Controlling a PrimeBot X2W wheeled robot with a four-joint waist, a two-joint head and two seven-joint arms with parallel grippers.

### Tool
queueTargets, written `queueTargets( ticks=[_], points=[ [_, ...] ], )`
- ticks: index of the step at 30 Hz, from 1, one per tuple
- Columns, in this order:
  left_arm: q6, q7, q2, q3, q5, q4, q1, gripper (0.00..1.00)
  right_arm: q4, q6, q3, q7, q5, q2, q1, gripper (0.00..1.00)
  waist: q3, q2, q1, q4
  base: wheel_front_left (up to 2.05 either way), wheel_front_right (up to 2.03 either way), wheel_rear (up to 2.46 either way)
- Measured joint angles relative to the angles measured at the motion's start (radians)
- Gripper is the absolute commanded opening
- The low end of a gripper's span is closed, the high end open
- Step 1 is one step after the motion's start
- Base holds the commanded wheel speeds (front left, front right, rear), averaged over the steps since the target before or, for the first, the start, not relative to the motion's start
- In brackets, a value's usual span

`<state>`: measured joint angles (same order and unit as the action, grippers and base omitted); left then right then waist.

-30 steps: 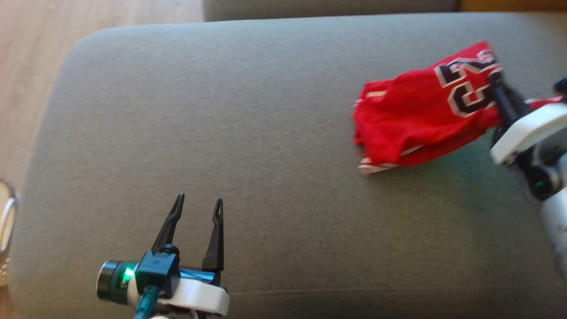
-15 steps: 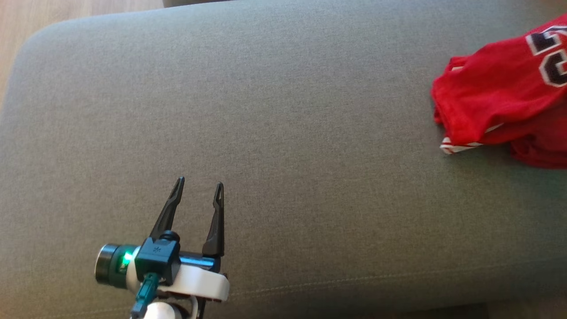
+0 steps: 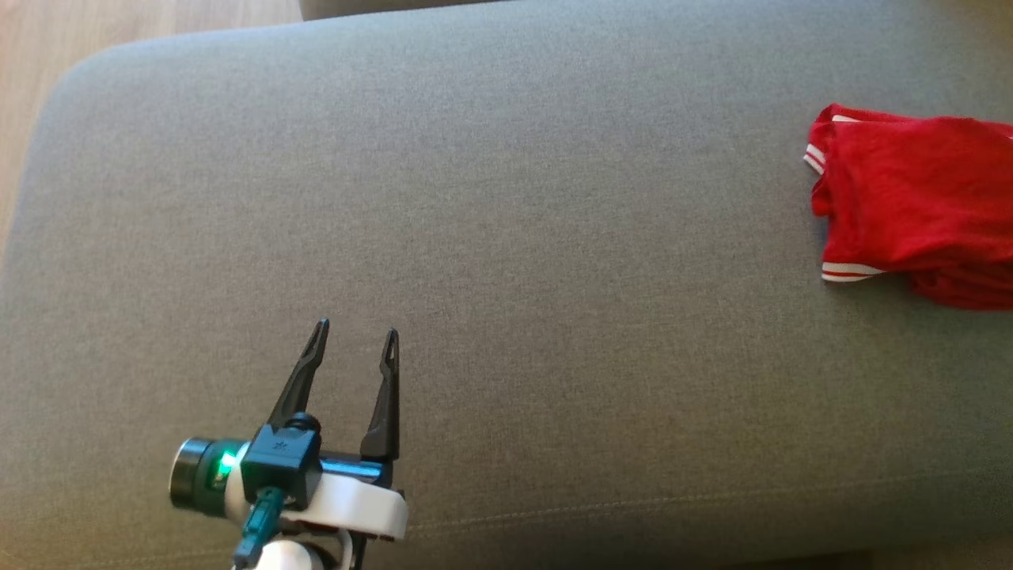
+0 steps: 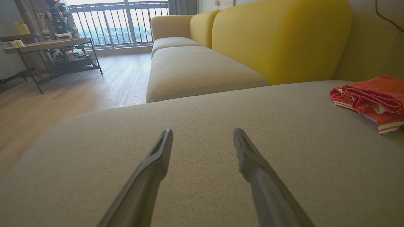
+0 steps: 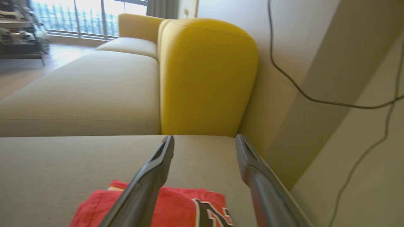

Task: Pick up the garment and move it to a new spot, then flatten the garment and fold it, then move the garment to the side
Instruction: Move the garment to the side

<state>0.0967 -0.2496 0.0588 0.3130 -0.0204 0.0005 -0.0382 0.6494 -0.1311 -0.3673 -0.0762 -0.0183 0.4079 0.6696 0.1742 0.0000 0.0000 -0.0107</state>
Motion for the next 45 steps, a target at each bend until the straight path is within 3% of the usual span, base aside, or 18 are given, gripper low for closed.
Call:
queueTargets(
  ticks=[6,13,20,25,29,45],
  points=[
    [0.012,0.0,-0.001,-0.024,-0.041,-0.003,-0.003,1.0,-0.153,0.0,0.063,-0.066,0.084,-0.2,-0.128,1.0,-0.03,0.0,0.0,-0.002,0.0,0.0,0.0],
    [0.037,0.0,-0.001,-0.06,-0.107,-0.029,-0.027,1.0,-0.23,0.0,0.168,-0.132,0.04,-0.342,-0.279,1.0,-0.069,0.0,0.0,0.002,0.0,0.0,0.0],
    [0.058,0.0,-0.002,-0.082,-0.097,-0.075,-0.041,1.0,-0.325,0.0,0.246,-0.174,-0.038,-0.352,-0.408,1.0,-0.106,0.0,0.0,0.025,0.0,0.0,0.0],
    [0.086,0.0,-0.001,-0.089,-0.03,-0.094,-0.051,1.0,-0.485,0.0,0.281,-0.175,-0.022,-0.353,-0.508,1.0,-0.131,0.0,0.0,0.044,0.0,0.0,0.0],
    [0.096,-0.004,0.0,-0.093,-0.023,-0.105,-0.078,1.0,-0.537,0.0,0.31,-0.176,-0.012,-0.357,-0.605,1.0,-0.157,0.0,-0.0001,0.056,0.0,0.0,0.0],
    [0.044,-0.005,0.002,-0.108,-0.037,-0.085,-0.17,1.0,-0.563,0.0,0.361,-0.176,-0.063,-0.359,-0.728,1.0,-0.216,0.0,-0.0001,0.047,0.0,0.0,0.0]
  ],
)
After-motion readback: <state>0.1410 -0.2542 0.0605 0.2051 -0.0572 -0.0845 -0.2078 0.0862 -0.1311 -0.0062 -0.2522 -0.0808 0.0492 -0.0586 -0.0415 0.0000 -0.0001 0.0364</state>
